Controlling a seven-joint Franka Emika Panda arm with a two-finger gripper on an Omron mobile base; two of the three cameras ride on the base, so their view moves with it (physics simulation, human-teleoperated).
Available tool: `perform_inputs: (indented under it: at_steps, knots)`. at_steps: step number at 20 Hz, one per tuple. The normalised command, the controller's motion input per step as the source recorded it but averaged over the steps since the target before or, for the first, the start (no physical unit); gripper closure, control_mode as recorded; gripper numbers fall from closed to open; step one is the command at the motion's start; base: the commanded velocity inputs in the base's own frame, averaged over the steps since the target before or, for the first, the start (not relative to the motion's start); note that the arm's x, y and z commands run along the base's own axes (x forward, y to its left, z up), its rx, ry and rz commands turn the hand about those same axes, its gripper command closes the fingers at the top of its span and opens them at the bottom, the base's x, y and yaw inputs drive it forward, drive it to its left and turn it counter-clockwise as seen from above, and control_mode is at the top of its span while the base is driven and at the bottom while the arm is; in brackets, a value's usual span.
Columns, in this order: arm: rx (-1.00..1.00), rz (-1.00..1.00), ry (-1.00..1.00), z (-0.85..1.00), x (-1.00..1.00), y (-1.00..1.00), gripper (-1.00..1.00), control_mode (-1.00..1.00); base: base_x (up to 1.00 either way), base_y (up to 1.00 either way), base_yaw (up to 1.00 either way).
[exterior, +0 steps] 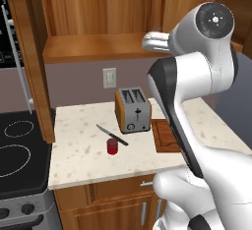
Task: Pick the bread, place it on the cutting board, pick the jam, place it on the counter, and close the cabinet.
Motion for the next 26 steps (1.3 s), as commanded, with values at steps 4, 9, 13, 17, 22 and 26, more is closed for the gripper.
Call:
perform_inputs:
  at_steps: [4,9,13,17,22,26]
  knots:
    - [0.0,0.0,0.0,0.0,0.33,-0.03,-1.0,-1.0,0.0,0.0,0.0]
    - [0.0,0.0,0.0,0.0,0.31,-0.02,-1.0,-1.0,0.0,0.0,0.0]
    - [0.0,0.0,0.0,0.04,0.25,-0.09,-1.0,-1.0,0.0,0.0,0.0]
    - [0.0,0.0,0.0,0.04,0.23,-0.14,-1.0,-1.0,0.0,0.0,0.0]
    - [0.0,0.0,0.0,0.01,0.25,-0.13,-1.0,-1.0,0.0,0.0,0.0]
    - [0.0,0.0,0.0,0.0,0.25,-0.09,-1.0,-1.0,0.0,0.0,0.0]
